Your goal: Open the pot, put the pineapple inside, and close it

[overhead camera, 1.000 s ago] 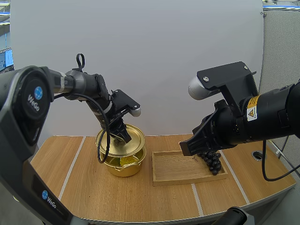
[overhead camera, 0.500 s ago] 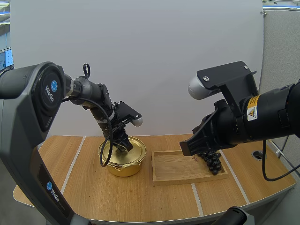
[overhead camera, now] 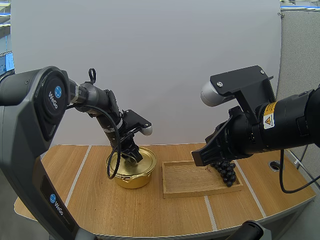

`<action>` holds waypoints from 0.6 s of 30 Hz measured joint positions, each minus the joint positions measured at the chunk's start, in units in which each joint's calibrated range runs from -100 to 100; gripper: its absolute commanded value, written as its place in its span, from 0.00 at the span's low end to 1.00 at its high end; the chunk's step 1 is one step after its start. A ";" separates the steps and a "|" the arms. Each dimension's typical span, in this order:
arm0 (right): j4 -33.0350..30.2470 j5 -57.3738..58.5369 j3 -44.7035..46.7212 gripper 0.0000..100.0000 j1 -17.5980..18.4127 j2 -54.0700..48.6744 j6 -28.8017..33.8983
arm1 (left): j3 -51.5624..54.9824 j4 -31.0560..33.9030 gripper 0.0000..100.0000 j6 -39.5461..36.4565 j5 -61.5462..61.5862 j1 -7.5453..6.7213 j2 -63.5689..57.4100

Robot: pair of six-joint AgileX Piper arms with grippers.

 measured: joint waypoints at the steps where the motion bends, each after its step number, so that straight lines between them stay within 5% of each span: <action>1: 0.00 0.00 0.00 0.00 0.00 0.00 0.00 | 0.00 0.00 1.00 0.00 0.31 0.00 0.00; 18: 0.00 0.00 0.00 0.00 0.00 0.00 0.00 | -7.13 1.26 1.00 0.00 2.41 0.00 -21.55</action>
